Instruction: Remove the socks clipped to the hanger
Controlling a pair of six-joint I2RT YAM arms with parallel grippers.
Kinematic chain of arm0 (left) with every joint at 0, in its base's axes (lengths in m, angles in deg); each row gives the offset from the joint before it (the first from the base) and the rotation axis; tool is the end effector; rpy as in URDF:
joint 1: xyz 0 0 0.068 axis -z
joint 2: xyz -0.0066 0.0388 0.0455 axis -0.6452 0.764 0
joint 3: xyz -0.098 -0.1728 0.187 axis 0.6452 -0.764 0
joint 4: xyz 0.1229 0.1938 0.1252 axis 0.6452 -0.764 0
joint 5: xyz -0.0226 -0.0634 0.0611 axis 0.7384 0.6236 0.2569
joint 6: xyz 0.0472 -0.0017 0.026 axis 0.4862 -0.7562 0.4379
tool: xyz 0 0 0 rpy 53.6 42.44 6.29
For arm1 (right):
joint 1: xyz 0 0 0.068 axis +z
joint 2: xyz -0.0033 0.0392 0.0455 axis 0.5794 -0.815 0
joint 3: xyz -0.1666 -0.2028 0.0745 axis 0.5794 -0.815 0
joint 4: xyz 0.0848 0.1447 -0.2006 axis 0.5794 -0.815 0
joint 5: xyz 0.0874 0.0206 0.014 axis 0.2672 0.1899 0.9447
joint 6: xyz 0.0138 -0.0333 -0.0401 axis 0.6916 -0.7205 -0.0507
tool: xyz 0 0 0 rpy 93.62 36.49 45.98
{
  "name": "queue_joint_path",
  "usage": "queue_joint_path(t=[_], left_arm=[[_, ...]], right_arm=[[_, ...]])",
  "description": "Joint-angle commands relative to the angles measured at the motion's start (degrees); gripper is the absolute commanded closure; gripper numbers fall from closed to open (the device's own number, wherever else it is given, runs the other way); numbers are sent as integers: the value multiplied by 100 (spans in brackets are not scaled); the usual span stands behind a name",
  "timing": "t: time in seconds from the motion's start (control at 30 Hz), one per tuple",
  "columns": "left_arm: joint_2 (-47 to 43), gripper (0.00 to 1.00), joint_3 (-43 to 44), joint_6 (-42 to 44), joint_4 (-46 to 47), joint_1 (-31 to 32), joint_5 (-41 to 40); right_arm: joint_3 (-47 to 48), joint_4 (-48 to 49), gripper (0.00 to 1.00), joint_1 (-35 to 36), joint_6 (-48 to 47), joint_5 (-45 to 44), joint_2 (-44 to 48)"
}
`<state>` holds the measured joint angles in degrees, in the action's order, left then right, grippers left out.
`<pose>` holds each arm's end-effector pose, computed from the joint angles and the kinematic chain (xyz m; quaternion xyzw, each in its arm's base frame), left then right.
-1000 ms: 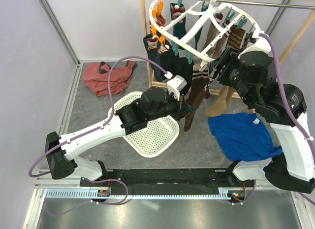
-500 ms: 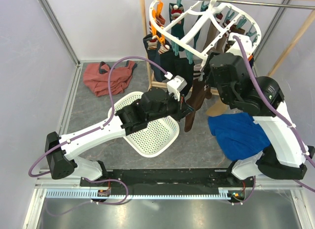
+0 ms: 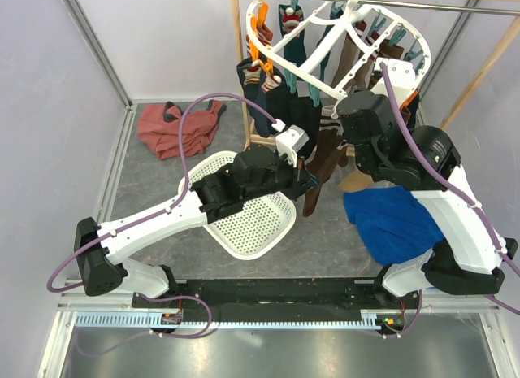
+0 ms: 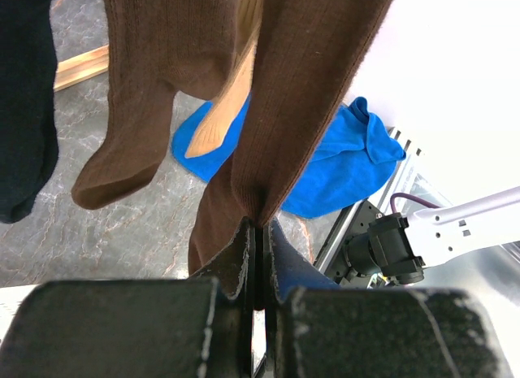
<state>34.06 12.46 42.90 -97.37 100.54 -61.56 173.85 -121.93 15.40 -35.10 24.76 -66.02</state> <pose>0.1606 -0.2840 0.3820 0.2643 0.7428 -0.4141 0.4549 0.1541 0.1423 0.5308 0.1315 0.7966 -0.0072 0.5900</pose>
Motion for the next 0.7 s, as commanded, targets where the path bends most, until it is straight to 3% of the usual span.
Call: queue_joint_path(t=[0.0, 0.13, 0.3, 0.67], left_arm=[[12, 98, 255, 213, 14, 37, -97], [38, 98, 282, 196, 23, 46, -71], [47, 98, 282, 178, -12, 46, -44], [127, 98, 343, 187, -109, 46, -62]], right_arm=[[-190, 370, 53, 26, -194, -167, 155], [-226, 388, 55, 26, -230, -141, 111], [-191, 379, 45, 26, -203, -237, 59], [196, 388, 39, 140, -485, -633, -240]])
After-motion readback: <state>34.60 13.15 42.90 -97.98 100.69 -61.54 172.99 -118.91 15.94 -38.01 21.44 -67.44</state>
